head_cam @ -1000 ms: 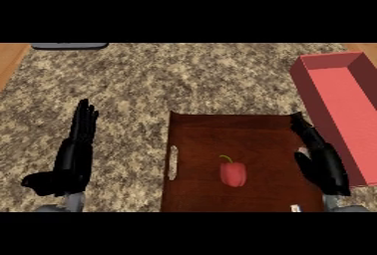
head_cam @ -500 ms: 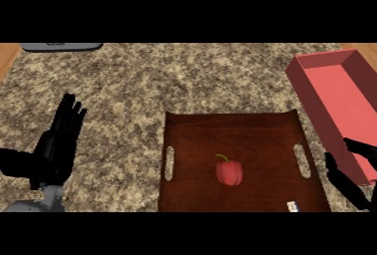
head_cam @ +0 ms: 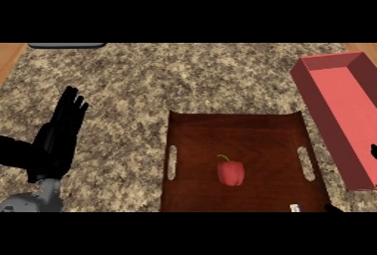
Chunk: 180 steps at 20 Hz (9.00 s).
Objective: Pick the bell pepper from the tray and place it in the cardboard box
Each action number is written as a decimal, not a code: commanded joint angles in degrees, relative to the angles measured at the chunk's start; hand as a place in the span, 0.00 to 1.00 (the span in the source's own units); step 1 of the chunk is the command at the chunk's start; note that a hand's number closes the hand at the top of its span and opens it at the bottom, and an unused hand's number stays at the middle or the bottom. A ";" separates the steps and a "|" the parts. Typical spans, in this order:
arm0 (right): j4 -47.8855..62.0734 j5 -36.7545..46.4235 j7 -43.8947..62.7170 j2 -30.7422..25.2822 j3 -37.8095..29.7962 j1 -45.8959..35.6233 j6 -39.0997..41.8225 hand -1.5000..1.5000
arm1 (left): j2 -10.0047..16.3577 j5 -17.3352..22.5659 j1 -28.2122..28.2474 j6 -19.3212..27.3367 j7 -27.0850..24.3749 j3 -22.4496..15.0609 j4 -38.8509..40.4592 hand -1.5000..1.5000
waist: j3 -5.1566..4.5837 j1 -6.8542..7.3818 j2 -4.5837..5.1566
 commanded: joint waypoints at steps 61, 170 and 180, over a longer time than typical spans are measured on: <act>5.45 34.64 48.89 28.61 24.65 -25.17 28.46 0.00 | -11.47 -10.56 -2.21 -10.91 5.29 10.34 0.96 0.50 | 0.31 0.89 0.12; 66.06 45.02 18.34 4.64 -17.98 -64.68 28.50 0.00 | -16.13 -15.83 -3.81 -14.82 6.79 12.71 0.81 0.50 | 0.37 1.99 0.57; 55.71 30.09 5.48 8.05 -29.36 -64.59 12.33 0.00 | -14.56 -13.48 -2.63 -16.46 5.50 15.61 1.13 0.50 | 0.36 0.92 0.26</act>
